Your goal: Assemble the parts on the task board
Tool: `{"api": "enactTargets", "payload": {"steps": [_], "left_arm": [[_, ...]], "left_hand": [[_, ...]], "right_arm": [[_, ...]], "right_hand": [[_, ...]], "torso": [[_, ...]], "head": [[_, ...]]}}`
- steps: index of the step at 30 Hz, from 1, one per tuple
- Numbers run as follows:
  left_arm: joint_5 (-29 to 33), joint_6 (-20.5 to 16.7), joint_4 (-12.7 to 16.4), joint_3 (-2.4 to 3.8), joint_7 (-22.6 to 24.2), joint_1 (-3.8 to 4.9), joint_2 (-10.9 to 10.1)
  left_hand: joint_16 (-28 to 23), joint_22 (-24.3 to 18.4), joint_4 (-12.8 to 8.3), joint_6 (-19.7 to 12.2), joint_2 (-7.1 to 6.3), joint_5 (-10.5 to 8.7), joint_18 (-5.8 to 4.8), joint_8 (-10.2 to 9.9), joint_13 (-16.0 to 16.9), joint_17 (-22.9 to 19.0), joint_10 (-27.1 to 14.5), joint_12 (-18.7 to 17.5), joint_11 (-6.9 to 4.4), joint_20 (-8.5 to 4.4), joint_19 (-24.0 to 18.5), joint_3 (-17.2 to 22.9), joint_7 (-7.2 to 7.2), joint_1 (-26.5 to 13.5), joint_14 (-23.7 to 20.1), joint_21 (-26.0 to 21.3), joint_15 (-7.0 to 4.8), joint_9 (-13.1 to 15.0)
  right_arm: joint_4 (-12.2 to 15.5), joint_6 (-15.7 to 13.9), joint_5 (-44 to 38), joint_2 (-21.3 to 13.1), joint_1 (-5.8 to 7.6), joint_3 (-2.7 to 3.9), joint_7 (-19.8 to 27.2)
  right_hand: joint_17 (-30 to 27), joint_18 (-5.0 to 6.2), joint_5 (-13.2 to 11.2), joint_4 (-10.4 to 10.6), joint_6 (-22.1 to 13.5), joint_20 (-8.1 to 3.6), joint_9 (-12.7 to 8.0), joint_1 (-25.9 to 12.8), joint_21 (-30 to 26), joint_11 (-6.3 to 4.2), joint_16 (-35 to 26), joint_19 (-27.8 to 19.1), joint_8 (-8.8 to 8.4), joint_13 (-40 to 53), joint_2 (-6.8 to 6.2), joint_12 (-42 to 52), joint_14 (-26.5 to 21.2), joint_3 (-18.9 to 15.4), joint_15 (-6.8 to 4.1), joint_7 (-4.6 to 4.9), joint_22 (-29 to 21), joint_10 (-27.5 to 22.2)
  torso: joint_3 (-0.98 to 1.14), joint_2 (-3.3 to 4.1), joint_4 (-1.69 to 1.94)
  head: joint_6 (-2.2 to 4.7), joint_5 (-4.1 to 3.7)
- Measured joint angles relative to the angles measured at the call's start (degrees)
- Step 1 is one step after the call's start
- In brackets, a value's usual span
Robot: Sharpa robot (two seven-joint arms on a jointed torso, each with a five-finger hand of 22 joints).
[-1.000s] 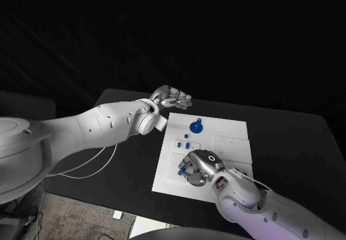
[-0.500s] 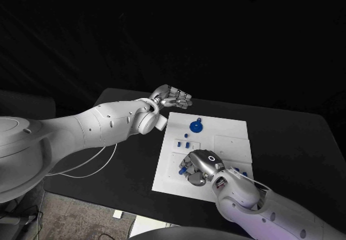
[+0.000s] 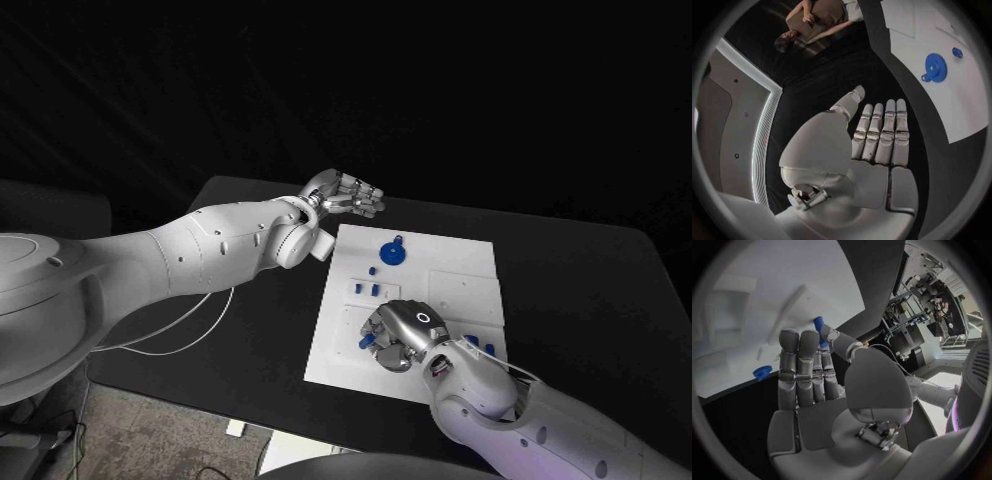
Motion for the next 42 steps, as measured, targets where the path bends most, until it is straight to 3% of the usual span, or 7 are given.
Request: {"api": "enactTargets", "payload": {"steps": [17,32,42], "left_arm": [[0.0,0.1,-0.01,0.0,-0.03,0.0,0.02],[0.0,0.22,-0.15,0.0,-0.07,0.0,0.33],[0.0,0.31,-0.16,0.0,-0.11,0.0,0.36]], "left_hand": [[0.0,-0.31,0.15,0.0,0.0,0.0,0.0,0.0,0.0,0.0,0.0,0.0,0.0,0.0,0.0,-0.15,0.0,0.0,0.0,0.0,0.0,0.0],[0.0,-0.3,0.15,0.0,0.0,0.0,0.0,0.0,0.0,0.0,0.0,0.0,0.0,0.0,0.0,-0.15,0.0,0.0,0.0,0.0,0.0,0.0],[0.0,-0.3,0.15,0.0,0.0,0.0,0.0,0.0,0.0,0.0,0.0,0.0,0.0,0.0,0.0,-0.15,0.0,0.0,0.0,0.0,0.0,0.0]], "right_arm": [[0.1,0.77,-1.07,0.17,0.0,-0.16,-0.7],[-0.52,2.32,-2.88,1.62,1.09,-1.88,-1.61],[-0.77,2.14,-3.29,1.85,1.41,-2.4,-1.93]], "right_hand": [[0.04,-0.01,-0.21,-0.24,-0.08,0.0,0.03,-0.02,0.2,-0.2,0.0,0.0,-0.14,0.05,-0.04,0.13,0.01,0.07,0.01,0.06,-0.01,0.18],[0.09,-0.41,0.06,-0.13,-0.3,0.0,0.02,0.16,0.2,-0.19,0.0,0.0,0.0,0.06,0.09,0.13,0.02,0.18,0.02,-0.01,0.04,0.16],[-0.07,-0.46,0.07,-0.13,-0.22,0.0,0.01,0.16,-1.49,0.05,-0.29,0.0,0.0,0.07,0.08,0.13,0.11,0.18,0.11,0.02,0.03,-0.07]], "torso": [[0.03,0.0,-0.03],[-0.06,-0.01,0.0],[-0.04,-0.01,-0.01]], "head": [[-0.14,0.01],[-0.1,-0.48],[-0.04,-0.56]]}}
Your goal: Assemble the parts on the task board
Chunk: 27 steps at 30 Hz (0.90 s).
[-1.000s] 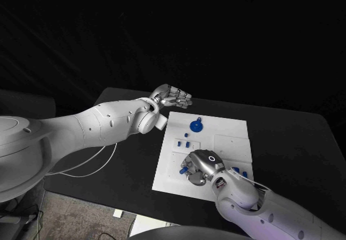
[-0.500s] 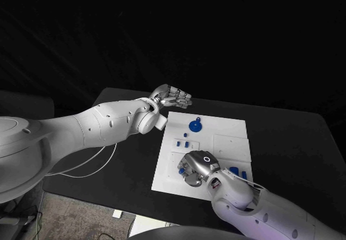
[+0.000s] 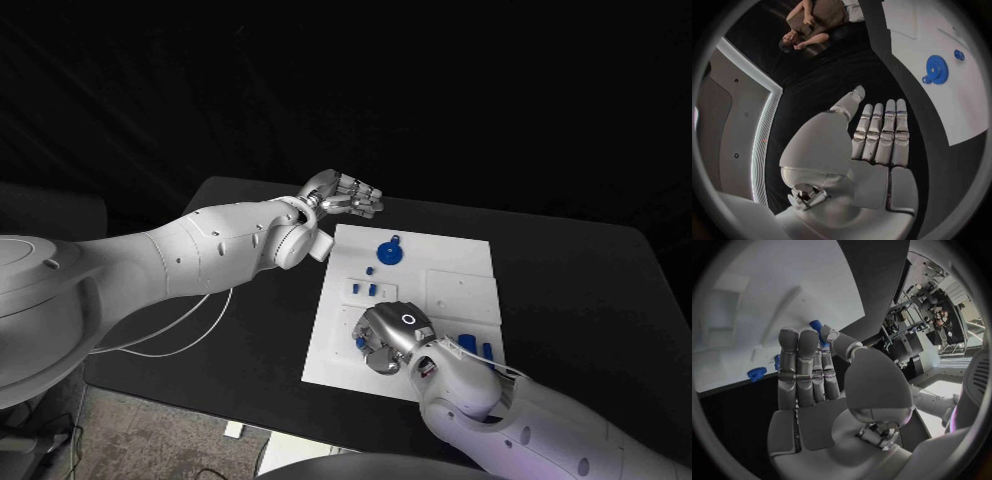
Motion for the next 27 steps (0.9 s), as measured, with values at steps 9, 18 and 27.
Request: {"api": "enactTargets", "payload": {"steps": [9,18,27], "left_arm": [[0.0,0.1,0.0,0.0,-0.07,0.0,-0.09],[0.0,0.25,0.03,0.0,-0.2,0.0,-0.22],[0.0,0.36,0.06,0.0,-0.29,0.0,-0.45]], "left_hand": [[0.0,-0.26,0.0,0.0,0.0,0.0,0.0,0.0,0.0,0.0,0.0,0.0,0.0,0.0,0.0,0.0,0.0,0.0,0.0,0.0,0.0,0.0],[0.0,-0.35,0.0,-0.33,0.0,0.0,0.0,0.0,0.0,0.0,-0.18,0.0,0.18,0.0,0.0,0.0,0.07,0.0,-0.2,0.0,0.2,0.0],[0.0,-0.45,0.0,-0.35,0.0,0.0,0.0,0.0,0.0,0.0,-0.21,0.0,0.21,0.0,0.0,0.0,0.05,0.0,-0.2,0.0,0.2,0.0]], "right_arm": [[-0.19,-1.15,0.71,-0.25,-0.32,-0.45,0.01],[0.46,-4.32,2.27,-0.42,-0.43,-0.52,0.23],[2.52,-7.51,3.38,-1.92,-0.43,-0.4,0.25]], "right_hand": [[-0.39,1.48,0.45,0.36,-6.53,1.01,-0.23,-0.81,-1.8,2.25,0.0,0.01,0.19,-0.12,-3.53,0.4,-0.34,-2.32,0.93,1.79,-0.01,-6.75],[-1.63,2.65,0.45,1.55,-10.88,2.08,-0.28,-0.75,-7.63,3.55,-0.38,0.05,0.18,-0.11,-6.31,0.21,-0.95,-11.04,1.94,1.59,-1.26,-13.16],[-2.79,2.71,0.45,3.54,-12.04,2.54,-0.28,0.75,-9.21,3.96,-0.38,0.11,0.18,-0.08,-6.7,0.22,-1.26,-17.32,2.23,1.77,-2.58,-15.0]], "torso": [[0.07,0.01,-0.03],[0.14,0.01,-0.01],[0.11,0.01,-0.03]], "head": [[-0.05,0.01],[0.08,-0.09],[0.26,-0.43]]}}
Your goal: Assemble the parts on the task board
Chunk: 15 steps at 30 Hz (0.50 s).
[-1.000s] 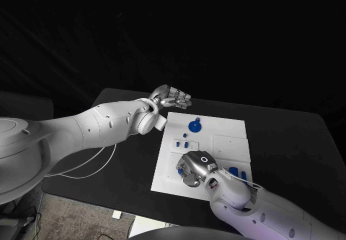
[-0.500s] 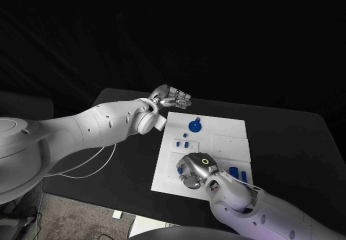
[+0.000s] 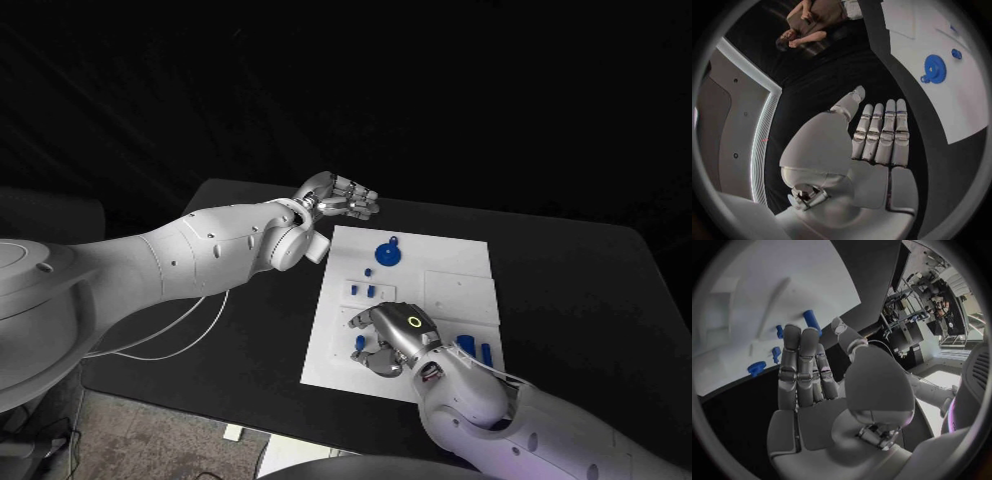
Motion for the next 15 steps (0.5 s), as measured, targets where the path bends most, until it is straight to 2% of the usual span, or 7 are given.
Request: {"api": "enactTargets", "payload": {"steps": [4,7,8,11,12,14,15], "left_arm": [[0.0,0.02,0.01,0.0,-0.02,0.0,-0.05],[0.0,0.04,0.03,0.0,-0.03,0.0,-0.09],[0.0,0.04,0.05,0.0,-0.04,0.0,-0.13],[0.0,0.04,0.17,0.0,-0.04,0.0,-0.4],[0.0,0.04,0.24,0.0,-0.04,0.0,-0.53],[0.02,0.04,0.57,0.0,-0.04,0.0,-1.02],[0.06,0.04,0.73,0.0,-0.04,0.0,-1.29]], "left_hand": [[0.0,0.0,0.0,0.0,0.0,0.0,0.0,0.0,0.0,0.0,0.0,0.0,0.0,0.0,0.0,0.0,0.0,0.0,0.0,0.0,0.0,0.0],[0.0,0.0,0.0,0.0,0.0,0.0,0.0,0.0,0.0,0.0,0.0,0.0,0.0,0.0,0.0,0.0,0.0,0.0,0.0,0.0,0.0,0.0],[0.0,0.0,0.0,0.0,0.0,0.0,0.0,0.0,0.0,0.0,0.0,0.0,0.0,0.0,0.0,0.0,0.0,0.0,0.0,0.0,0.0,0.0],[0.0,0.0,0.0,0.0,0.0,0.0,0.0,0.0,0.0,0.0,0.0,0.0,0.0,0.0,0.0,0.0,0.0,0.0,0.0,0.0,0.0,0.0],[0.0,-0.05,0.11,0.0,0.0,0.0,0.0,0.0,0.0,0.0,0.0,0.0,0.0,0.0,0.0,-0.11,0.0,0.0,0.0,0.0,0.0,0.0],[0.0,-0.12,0.17,0.0,0.0,0.0,0.0,0.0,0.0,0.0,0.0,0.0,0.0,0.0,0.0,-0.17,0.0,0.0,0.0,0.0,0.0,0.0],[0.0,-0.12,0.17,0.0,0.0,0.0,0.0,0.0,0.0,0.0,0.0,0.0,0.0,0.0,0.0,-0.17,0.0,0.0,0.0,0.0,0.0,0.0]], "right_arm": [[1.3,-0.93,0.53,-1.07,-0.03,0.85,-0.01],[2.78,-1.3,1.58,-2.45,-0.03,2.25,-0.01],[3.25,-1.35,2.16,-3.01,-0.04,2.84,0.01],[4.52,-1.35,5.49,-5.37,0.04,5.14,0.29],[4.82,-1.28,6.94,-6.2,0.07,5.79,0.47],[5.41,-0.76,11.14,-8.45,0.26,7.35,1.01],[5.56,-0.36,13.12,-9.46,0.49,7.9,1.23]], "right_hand": [[-0.45,0.0,0.0,0.64,0.0,0.0,0.0,0.52,-0.25,0.0,0.04,0.0,0.0,0.0,-0.01,0.0,0.0,-0.64,0.0,0.0,-0.25,0.0],[-0.53,0.0,0.0,0.64,0.0,0.0,0.01,0.58,-0.24,-0.48,0.38,0.0,0.0,0.0,0.05,0.0,0.0,-0.64,0.0,0.0,-0.25,1.2],[-0.53,-0.01,0.0,0.89,0.03,0.0,0.0,0.95,-0.19,-0.59,0.38,0.0,0.0,0.05,0.51,0.0,0.0,-0.36,0.0,0.03,-0.24,2.27],[-0.5,-0.01,0.0,1.58,1.37,0.0,0.01,-0.04,1.28,-1.47,0.69,0.0,0.0,0.07,1.9,0.0,0.22,2.41,-0.22,0.52,0.29,6.88],[-0.46,-0.01,0.0,1.97,1.84,-0.02,0.0,-0.48,2.19,-2.3,0.88,-0.02,0.0,0.43,2.34,0.74,0.56,2.96,-0.54,0.28,0.58,9.58],[-0.19,-0.17,0.0,2.08,3.77,-0.92,0.16,-0.74,4.48,-4.12,1.17,0.02,0.14,1.89,3.21,2.79,0.92,3.83,-1.76,-0.59,1.29,14.84],[0.04,-0.92,0.0,2.15,4.68,-1.57,0.26,-1.09,5.32,-4.82,1.38,-0.15,0.17,3.53,3.57,4.82,0.9,3.37,-2.28,-0.93,1.63,16.96]], "torso": [[-0.01,-0.01,-0.03],[0.0,-0.02,-0.03],[-0.01,-0.02,-0.03],[-0.03,-0.03,-0.04],[-0.03,-0.04,-0.08],[-0.04,-0.08,-0.16],[-0.04,-0.1,-0.24]], "head": [[0.15,-0.29],[0.44,-0.92],[0.58,-1.23],[0.98,-2.15],[1.15,-2.58],[1.44,-3.22],[1.63,-3.64]]}}
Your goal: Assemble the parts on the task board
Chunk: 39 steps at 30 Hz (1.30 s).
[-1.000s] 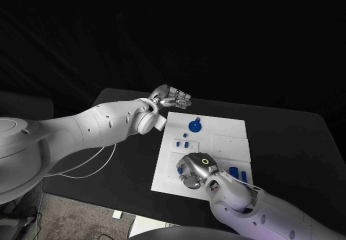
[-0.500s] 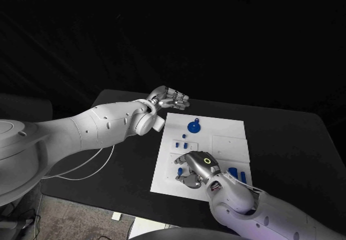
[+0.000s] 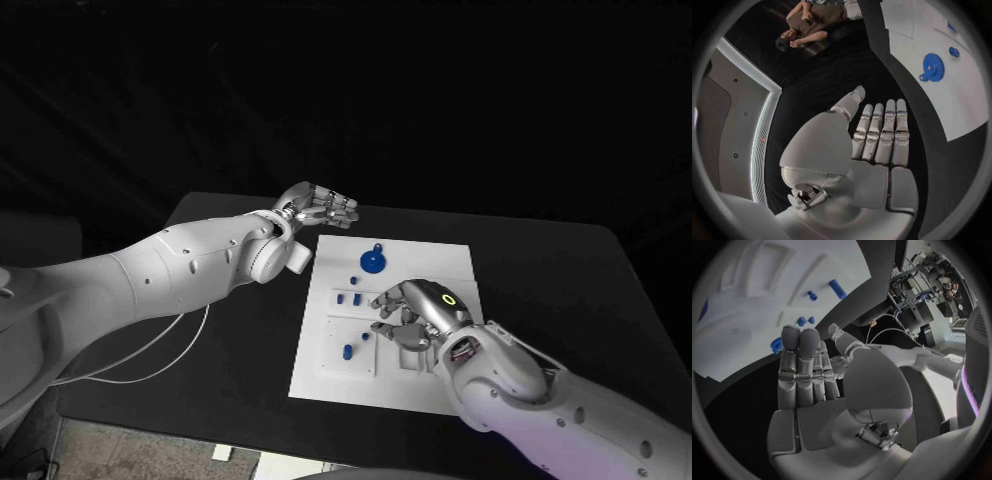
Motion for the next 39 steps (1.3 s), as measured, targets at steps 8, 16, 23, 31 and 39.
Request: {"api": "enactTargets", "payload": {"steps": [8,16,23,31,39], "left_arm": [[1.07,-0.06,1.55,-0.01,0.04,0.01,-2.22],[2.45,-0.04,4.16,-0.04,0.33,0.01,-4.02],[3.7,-0.04,6.24,-0.09,1.09,-0.02,-5.8],[4.83,0.01,7.31,-0.18,1.72,-0.1,-6.61],[5.29,0.25,7.76,-0.23,2.13,-0.14,-6.7]], "left_hand": [[0.0,0.01,0.16,-0.4,0.0,0.0,0.0,0.0,0.0,0.0,0.24,0.0,-0.24,0.0,0.0,-0.16,0.02,0.0,0.19,0.23,-0.19,0.0],[0.0,-0.12,1.95,0.11,-0.16,1.21,-0.01,0.0,0.0,0.0,3.52,0.0,-1.67,-0.5,0.93,-3.15,-1.11,-0.76,2.29,0.64,-1.05,0.0],[0.0,-0.3,3.01,0.22,0.15,0.6,0.0,0.0,0.0,0.04,6.15,0.0,-2.46,-1.12,1.55,-5.54,-1.21,-0.45,3.82,1.06,-1.55,0.0],[0.0,-0.66,5.58,0.43,0.3,-0.23,-0.01,0.0,0.0,0.1,6.87,0.0,-2.57,-1.64,2.47,-12.31,-1.42,-0.92,6.16,1.37,-2.26,0.0],[0.0,-1.36,7.9,0.43,0.99,-0.45,-0.62,0.0,0.0,0.14,6.87,0.0,-2.57,-1.64,2.46,-19.13,-1.42,-0.23,6.25,1.52,-2.35,0.0]], "right_arm": [[1.02,7.14,15.6,-7.14,2.76,2.34,-0.16],[0.64,18.52,27.32,-12.03,5.47,2.96,-8.15],[0.73,25.6,30.94,-13.64,6.05,3.04,-15.96],[0.99,29.26,31.23,-13.23,6.18,2.76,-20.73],[-0.14,30.22,29.45,-12.11,6.21,1.75,-22.09]], "right_hand": [[13.38,-2.21,0.81,5.77,1.43,-1.95,1.65,-4.7,12.14,-1.95,9.89,0.15,-0.17,39.3,2.94,38.64,-1.11,-8.32,-1.21,-1.06,0.96,-10.83],[23.88,-2.21,0.53,10.14,2.81,-1.94,7.12,-6.91,20.84,-2.36,15.64,0.15,-0.17,57.02,2.61,51.34,-0.8,-4.65,-1.52,-2.16,0.95,-6.69],[26.95,-2.21,0.37,11.55,2.2,-1.94,10.31,-8.66,25.11,-2.25,15.94,0.15,-0.17,61.74,2.0,52.16,-0.35,-2.96,-1.5,-2.33,0.95,-5.35],[27.69,-2.21,-0.01,16.07,0.54,-1.93,8.66,-12.59,26.22,-2.02,16.16,0.15,-0.17,62.09,0.63,51.44,-0.35,-3.23,-1.5,-1.82,0.94,-5.12],[29.02,-2.21,0.0,17.69,0.89,-1.93,4.53,-11.97,28.07,-1.94,15.86,0.15,-0.17,63.95,0.03,50.09,0.04,-2.97,-1.48,-1.73,0.94,-4.24]], "torso": [[0.07,-0.28,-0.53],[0.16,-0.74,-0.94],[0.15,-1.07,-1.21],[-0.02,-1.11,-1.21],[-0.09,-1.02,-1.14]], "head": [[0.68,-1.91],[0.56,-3.45],[0.23,-4.21],[0.16,-4.82],[0.08,-5.11]]}}
